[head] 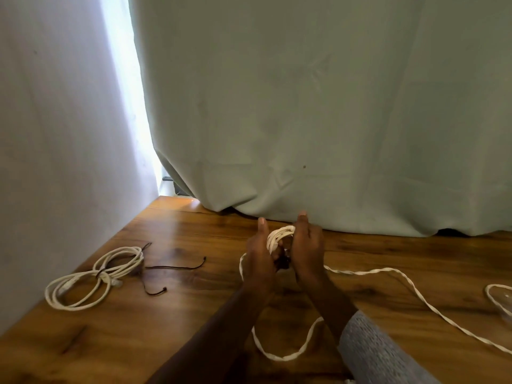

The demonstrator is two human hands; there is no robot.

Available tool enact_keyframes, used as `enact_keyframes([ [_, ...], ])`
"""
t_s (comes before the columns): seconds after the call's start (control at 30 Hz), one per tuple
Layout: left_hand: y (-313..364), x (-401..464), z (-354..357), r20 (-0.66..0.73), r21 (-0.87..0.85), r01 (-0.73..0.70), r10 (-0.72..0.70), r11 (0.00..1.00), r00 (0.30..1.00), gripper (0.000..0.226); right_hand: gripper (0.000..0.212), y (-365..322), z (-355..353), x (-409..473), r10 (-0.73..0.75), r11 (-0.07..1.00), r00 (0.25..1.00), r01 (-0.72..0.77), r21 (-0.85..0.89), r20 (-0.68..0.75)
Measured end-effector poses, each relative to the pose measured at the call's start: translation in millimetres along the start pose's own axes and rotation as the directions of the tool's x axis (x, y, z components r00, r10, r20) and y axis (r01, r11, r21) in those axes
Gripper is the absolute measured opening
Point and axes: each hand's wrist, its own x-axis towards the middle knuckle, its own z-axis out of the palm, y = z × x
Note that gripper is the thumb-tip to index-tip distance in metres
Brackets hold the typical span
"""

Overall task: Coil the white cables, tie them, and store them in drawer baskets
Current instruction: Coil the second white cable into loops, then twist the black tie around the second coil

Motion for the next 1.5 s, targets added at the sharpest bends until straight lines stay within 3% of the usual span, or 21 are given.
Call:
enact_keyframes([
  [0.13,18,-14,-23,-0.143,0.091,-0.065,0.077,0.994,0.987,0.043,0.053,-1,9,-20,-0.102,0.983,0.963,0.136,-0.121,0.250],
  [0.23,33,-17,-58,-0.197,0.137,-0.128,0.154,0.982,0.968,0.037,0.055,-5,22,-27,-0.113,0.946,0.886,0.234,-0.224,0.449],
  [0.4,72,-18,-117,-0.403,0.184,-0.135,0.200,0.974,0.893,0.033,0.038,-16,59,-25,-0.194,0.924,0.764,0.354,-0.148,0.615],
  [0.53,94,-20,-158,-0.544,0.212,-0.097,0.200,0.972,0.815,0.034,0.012,-20,91,-31,-0.163,0.725,0.621,0.602,-0.334,0.766],
  [0.6,95,-19,-172,-0.580,0.223,-0.105,0.219,0.969,0.785,0.033,0.017,-16,105,-38,-0.118,0.594,0.547,0.707,-0.383,0.829],
  [0.7,94,-18,-183,-0.622,0.220,-0.113,0.229,0.969,0.749,0.033,0.030,-6,118,-46,-0.045,0.383,0.512,0.802,-0.458,0.858],
  [0.9,98,-10,-185,-0.634,0.236,-0.134,0.257,0.963,0.730,0.034,0.015,0,121,-43,-0.026,0.353,0.482,0.824,-0.443,0.876],
  [1.03,101,0,-185,-0.656,0.221,-0.091,0.217,0.971,0.723,0.031,0.023,0,109,-40,-0.008,0.163,0.368,0.918,-0.362,0.930],
  [1.17,98,6,-172,-0.627,0.175,-0.103,0.192,0.979,0.755,0.029,0.027,4,85,-25,-0.005,0.124,0.396,0.911,-0.392,0.918],
  [1.37,85,24,-133,-0.566,0.175,-0.145,0.220,0.974,0.794,0.032,0.010,7,32,14,-0.207,0.488,0.565,0.767,-0.416,0.799],
  [1.5,65,42,-92,-0.552,0.134,-0.137,0.189,0.981,0.812,0.030,0.013,23,-1,25,-0.354,0.568,0.667,0.710,-0.416,0.656],
])
